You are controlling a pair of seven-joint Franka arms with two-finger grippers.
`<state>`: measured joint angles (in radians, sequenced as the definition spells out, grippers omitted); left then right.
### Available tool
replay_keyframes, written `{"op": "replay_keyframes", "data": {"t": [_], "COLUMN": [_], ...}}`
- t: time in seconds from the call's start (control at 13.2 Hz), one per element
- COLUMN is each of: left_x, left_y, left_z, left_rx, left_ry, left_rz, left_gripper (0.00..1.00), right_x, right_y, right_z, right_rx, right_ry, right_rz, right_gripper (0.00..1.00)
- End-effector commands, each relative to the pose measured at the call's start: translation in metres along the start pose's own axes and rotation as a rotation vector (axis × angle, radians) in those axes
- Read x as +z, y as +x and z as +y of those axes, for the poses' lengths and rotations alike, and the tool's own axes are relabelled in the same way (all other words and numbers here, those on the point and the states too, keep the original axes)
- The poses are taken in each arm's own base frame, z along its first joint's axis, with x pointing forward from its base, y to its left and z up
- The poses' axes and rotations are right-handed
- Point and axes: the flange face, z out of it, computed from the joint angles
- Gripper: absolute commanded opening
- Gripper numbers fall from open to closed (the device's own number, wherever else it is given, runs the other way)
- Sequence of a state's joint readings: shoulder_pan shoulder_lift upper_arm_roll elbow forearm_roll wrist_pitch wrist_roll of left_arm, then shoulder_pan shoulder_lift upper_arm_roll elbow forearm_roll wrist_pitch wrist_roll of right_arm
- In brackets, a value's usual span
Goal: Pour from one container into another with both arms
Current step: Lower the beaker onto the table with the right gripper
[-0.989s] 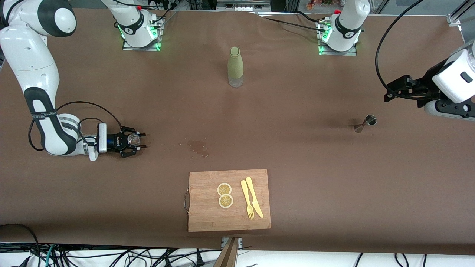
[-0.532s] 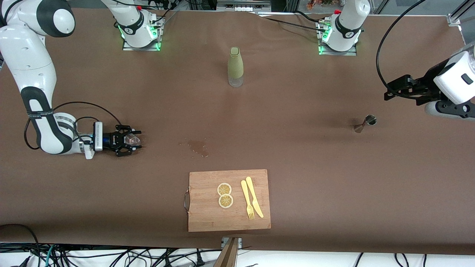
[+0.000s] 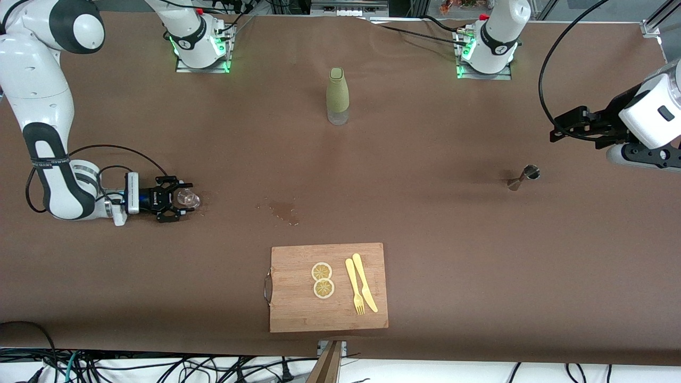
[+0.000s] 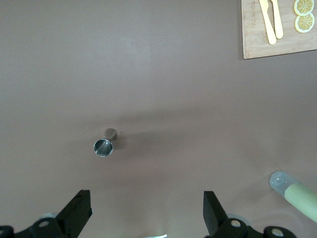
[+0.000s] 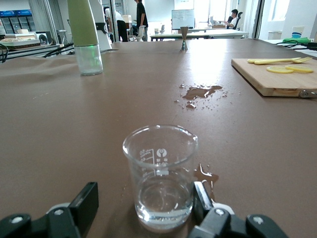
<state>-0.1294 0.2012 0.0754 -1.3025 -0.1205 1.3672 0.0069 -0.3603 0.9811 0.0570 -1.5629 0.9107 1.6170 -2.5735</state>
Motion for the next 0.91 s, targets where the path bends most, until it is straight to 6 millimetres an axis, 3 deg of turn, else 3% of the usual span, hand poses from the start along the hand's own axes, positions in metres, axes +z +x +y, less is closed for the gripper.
{"op": "replay_keyframes", "data": {"t": [0.0, 0.15, 0.68, 0.84], "left_x": [-0.002, 0.0, -0.001, -0.002], "left_y": [-0.004, -0.002, 0.004, 0.004], "left_z": [-0.003, -0.003, 0.002, -0.007], "left_rx": [-0.007, -0.004, 0.001, -0.012], "left_ry": [0.051, 0.059, 0.062, 0.059], "left_rz": [0.007, 0.005, 0.012, 0.013], "left_gripper": [1.0, 1.0, 1.0, 1.0], "right_x": [-0.009, -0.02, -0.058, -0.065], "right_y": [-0.008, -0.007, 0.027, 0.048], "right_z": [-0.003, -0.005, 0.022, 0.036], "right_rx": [-0.01, -0.015, -0.069, -0.025], "right_ry": [0.018, 0.038, 0.078, 0.06], "right_rz": [-0.027, -0.036, -0.124, -0.15], "right_gripper": [0.85, 0.85, 0.83, 0.64]}}
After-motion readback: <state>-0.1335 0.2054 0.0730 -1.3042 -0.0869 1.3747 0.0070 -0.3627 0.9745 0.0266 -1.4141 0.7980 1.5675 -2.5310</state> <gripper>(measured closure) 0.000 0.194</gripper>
